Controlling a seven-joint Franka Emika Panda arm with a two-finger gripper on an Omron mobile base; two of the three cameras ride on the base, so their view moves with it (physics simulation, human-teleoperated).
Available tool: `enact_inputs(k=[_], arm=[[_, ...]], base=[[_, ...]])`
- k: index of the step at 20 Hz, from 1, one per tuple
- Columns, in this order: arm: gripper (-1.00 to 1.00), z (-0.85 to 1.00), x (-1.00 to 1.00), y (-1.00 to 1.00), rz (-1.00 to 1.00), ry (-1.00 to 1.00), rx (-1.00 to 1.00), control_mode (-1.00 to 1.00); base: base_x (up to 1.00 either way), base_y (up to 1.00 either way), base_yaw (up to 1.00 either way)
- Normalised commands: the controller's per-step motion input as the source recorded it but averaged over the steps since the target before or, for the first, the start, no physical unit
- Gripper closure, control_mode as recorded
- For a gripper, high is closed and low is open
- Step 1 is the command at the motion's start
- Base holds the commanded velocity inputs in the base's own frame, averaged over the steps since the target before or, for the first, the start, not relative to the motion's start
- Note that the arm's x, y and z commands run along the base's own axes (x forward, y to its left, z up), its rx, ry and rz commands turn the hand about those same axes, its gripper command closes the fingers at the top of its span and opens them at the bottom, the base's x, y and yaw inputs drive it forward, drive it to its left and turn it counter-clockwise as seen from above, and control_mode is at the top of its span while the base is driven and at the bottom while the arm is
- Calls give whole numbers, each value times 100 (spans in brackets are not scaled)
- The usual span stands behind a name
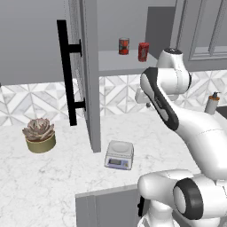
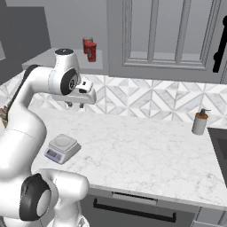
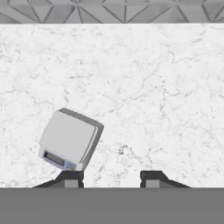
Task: Pick the yogurt and place it on the digital scale for weighing, and close the cabinet.
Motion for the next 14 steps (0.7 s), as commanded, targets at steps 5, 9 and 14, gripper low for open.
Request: enact_inputs(k=[5, 9, 14], arm=[[-100, 0, -55, 6, 0, -17, -4, -100], [-100, 17, -93, 22, 0, -42, -20, -100], [-100, 69, -51, 0, 0, -22, -5, -100]], base=[[0, 0, 0], [0, 0, 0], [0, 0, 0]])
